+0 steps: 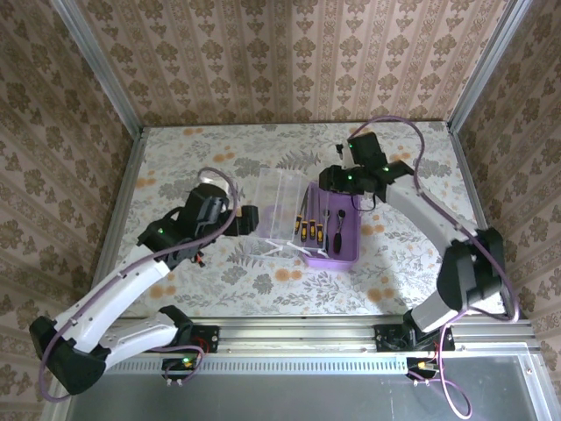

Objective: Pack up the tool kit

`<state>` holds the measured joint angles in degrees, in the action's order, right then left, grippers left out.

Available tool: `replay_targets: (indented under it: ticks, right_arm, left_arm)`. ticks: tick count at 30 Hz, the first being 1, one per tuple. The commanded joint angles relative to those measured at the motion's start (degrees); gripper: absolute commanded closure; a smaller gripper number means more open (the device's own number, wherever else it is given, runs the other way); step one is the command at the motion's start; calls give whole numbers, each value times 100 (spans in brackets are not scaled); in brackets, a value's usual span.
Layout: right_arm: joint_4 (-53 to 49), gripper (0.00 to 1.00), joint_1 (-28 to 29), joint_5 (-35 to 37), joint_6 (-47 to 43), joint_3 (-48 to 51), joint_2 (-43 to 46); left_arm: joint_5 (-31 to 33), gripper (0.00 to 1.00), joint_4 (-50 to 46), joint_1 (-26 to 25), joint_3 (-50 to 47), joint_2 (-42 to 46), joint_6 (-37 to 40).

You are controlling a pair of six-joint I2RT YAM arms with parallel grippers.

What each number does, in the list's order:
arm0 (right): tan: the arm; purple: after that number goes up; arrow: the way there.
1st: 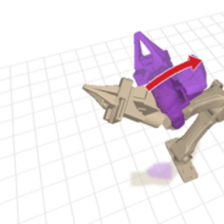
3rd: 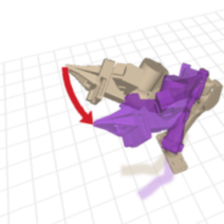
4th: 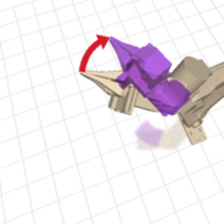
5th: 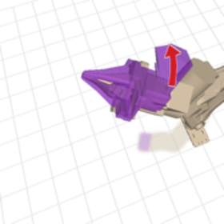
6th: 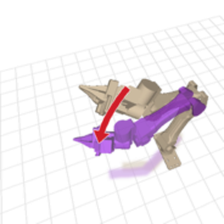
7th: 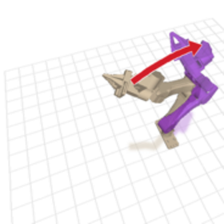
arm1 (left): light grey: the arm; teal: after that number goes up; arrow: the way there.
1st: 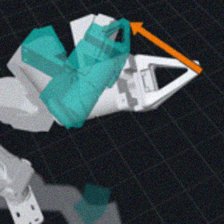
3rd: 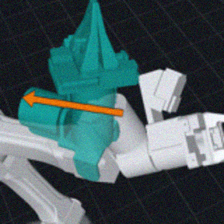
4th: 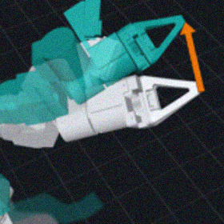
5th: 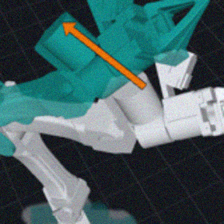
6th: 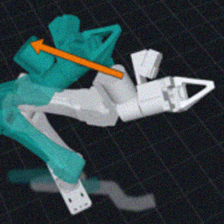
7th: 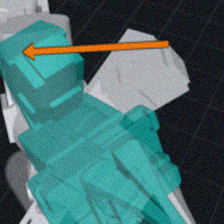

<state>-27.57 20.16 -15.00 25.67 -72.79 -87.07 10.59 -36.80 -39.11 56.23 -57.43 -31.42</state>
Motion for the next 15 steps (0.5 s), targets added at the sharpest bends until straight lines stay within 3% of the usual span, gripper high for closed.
replay_targets:
  ticks: [1, 4, 7, 15]
  right_arm:
    - [342, 58, -13, 104, 163, 459, 600]
    - [393, 56, -25, 112, 196, 754, 970]
    - [428, 55, -45, 142, 192, 979, 1154]
    - [585, 50, -221, 58, 219, 1355, 1340]
  left_arm:
    - [56, 0, -396, 886, -84, -278, -576]
    - [-365, 0, -202, 1783, 20, -759, -736]
    - [-697, 0, 118, 2292, 322, -1507, -1022]
    - [-243, 0, -283, 2390, 2467, -4241, -1520]
